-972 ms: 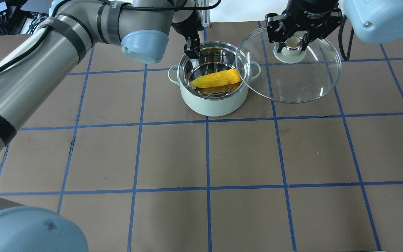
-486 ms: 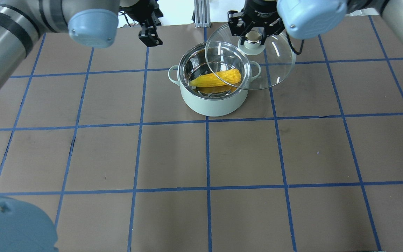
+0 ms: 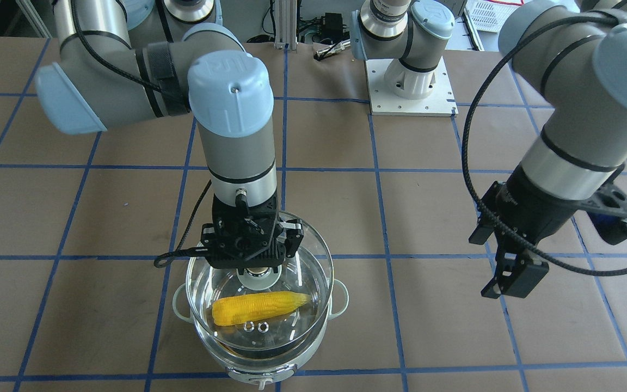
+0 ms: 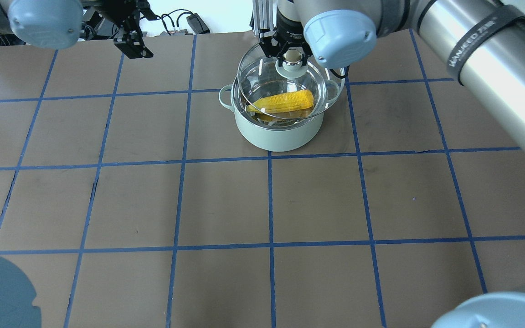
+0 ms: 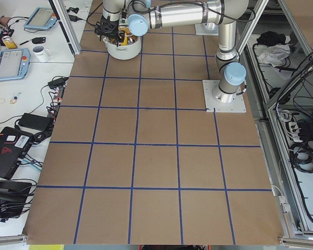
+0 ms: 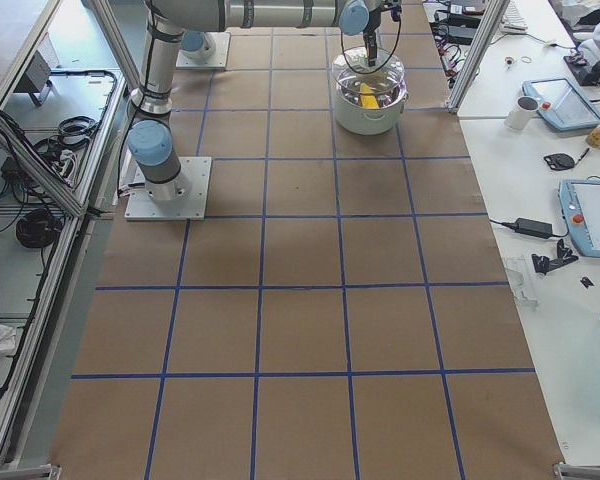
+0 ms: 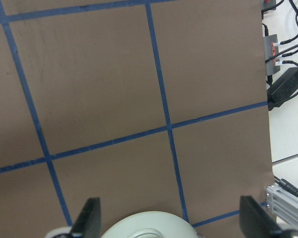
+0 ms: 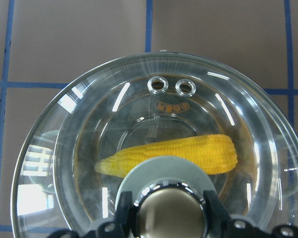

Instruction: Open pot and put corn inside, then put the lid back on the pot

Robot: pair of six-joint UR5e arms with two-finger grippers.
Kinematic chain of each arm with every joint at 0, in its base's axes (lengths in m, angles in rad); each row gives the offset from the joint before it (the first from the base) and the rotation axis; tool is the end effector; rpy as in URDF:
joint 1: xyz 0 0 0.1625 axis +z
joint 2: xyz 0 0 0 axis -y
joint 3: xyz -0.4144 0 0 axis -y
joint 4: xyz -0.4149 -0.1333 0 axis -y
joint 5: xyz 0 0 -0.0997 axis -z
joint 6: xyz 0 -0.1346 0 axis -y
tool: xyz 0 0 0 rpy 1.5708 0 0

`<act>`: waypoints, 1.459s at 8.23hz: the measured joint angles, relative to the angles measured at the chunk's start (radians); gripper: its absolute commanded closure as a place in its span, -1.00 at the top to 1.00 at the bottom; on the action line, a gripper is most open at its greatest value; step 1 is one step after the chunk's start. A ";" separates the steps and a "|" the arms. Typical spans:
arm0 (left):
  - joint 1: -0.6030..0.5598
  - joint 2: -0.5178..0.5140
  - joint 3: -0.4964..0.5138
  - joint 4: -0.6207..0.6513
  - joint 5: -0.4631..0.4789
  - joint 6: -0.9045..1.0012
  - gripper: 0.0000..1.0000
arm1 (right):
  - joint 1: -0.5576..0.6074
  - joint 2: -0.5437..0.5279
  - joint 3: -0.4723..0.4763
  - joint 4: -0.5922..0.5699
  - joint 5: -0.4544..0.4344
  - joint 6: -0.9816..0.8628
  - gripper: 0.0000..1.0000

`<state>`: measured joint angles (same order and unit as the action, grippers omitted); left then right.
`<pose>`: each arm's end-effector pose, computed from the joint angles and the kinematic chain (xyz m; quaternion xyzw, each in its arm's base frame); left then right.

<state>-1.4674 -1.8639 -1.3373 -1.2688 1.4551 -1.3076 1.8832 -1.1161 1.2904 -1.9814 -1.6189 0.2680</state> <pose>-0.0796 -0.6746 0.4286 0.6373 -0.7590 0.0670 0.1157 0.3417 -0.6452 0.3555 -0.0192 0.9926 -0.1198 0.0108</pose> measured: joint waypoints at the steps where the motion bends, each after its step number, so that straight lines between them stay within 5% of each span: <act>1: 0.025 0.046 0.000 -0.081 0.008 0.126 1.00 | 0.013 0.029 -0.012 -0.017 -0.005 -0.021 -0.55; 4: 0.038 0.134 -0.002 -0.218 0.050 0.442 1.00 | 0.006 0.083 -0.061 -0.029 -0.026 -0.059 -0.55; 7: 0.026 0.176 -0.050 -0.252 0.139 0.552 1.00 | -0.027 0.093 -0.067 -0.026 -0.022 -0.037 -0.57; 12: 0.019 0.266 -0.174 -0.290 0.153 0.903 1.00 | -0.020 0.091 -0.033 -0.028 -0.016 -0.002 -0.60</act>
<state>-1.4488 -1.5976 -1.5109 -1.5590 1.6086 -0.4050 1.8633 -1.0249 1.2572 -2.0092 -1.6351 0.2661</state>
